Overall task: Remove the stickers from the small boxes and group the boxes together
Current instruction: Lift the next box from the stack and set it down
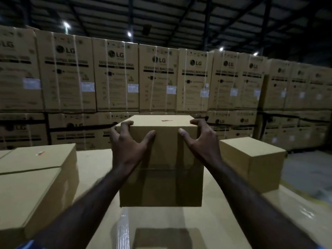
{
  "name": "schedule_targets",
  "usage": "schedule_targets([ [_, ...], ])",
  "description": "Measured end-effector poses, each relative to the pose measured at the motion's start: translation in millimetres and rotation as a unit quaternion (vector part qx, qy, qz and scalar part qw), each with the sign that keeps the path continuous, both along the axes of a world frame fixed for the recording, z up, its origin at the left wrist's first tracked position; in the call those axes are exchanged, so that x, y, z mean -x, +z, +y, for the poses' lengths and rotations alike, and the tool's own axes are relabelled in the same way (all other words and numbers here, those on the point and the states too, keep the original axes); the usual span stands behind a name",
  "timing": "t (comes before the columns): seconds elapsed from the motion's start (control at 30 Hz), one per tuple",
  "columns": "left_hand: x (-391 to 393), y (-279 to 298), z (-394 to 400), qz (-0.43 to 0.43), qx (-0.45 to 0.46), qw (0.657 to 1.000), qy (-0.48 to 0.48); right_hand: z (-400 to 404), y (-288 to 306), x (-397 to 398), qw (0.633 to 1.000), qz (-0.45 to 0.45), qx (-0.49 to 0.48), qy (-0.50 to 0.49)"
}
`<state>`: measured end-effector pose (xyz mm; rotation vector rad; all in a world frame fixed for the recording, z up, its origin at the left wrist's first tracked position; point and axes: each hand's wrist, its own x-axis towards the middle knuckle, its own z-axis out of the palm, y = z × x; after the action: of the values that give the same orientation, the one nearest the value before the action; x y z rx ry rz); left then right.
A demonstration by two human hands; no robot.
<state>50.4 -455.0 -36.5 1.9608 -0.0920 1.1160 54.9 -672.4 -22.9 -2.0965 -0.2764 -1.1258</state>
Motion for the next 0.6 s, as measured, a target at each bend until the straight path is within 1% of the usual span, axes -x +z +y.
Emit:
schedule_targets([
  [0.2, -8.2, -52.9, -31.2, 0.044, -0.011, 0.998, -0.032, -31.7, -52.9, 0.7, 0.998, 0.062, -0.007, -0.023],
  [0.37, -16.3, -93.4, -45.5, 0.068, 0.000, 0.997, -0.047, -45.9, -81.0, -7.6, 0.994, 0.112, -0.002, -0.019],
  [0.6, -18.8, -135.7, -69.7, 0.113, 0.012, 0.992, -0.046, -60.8, -114.6, -18.7, 0.986, 0.162, -0.030, -0.019],
])
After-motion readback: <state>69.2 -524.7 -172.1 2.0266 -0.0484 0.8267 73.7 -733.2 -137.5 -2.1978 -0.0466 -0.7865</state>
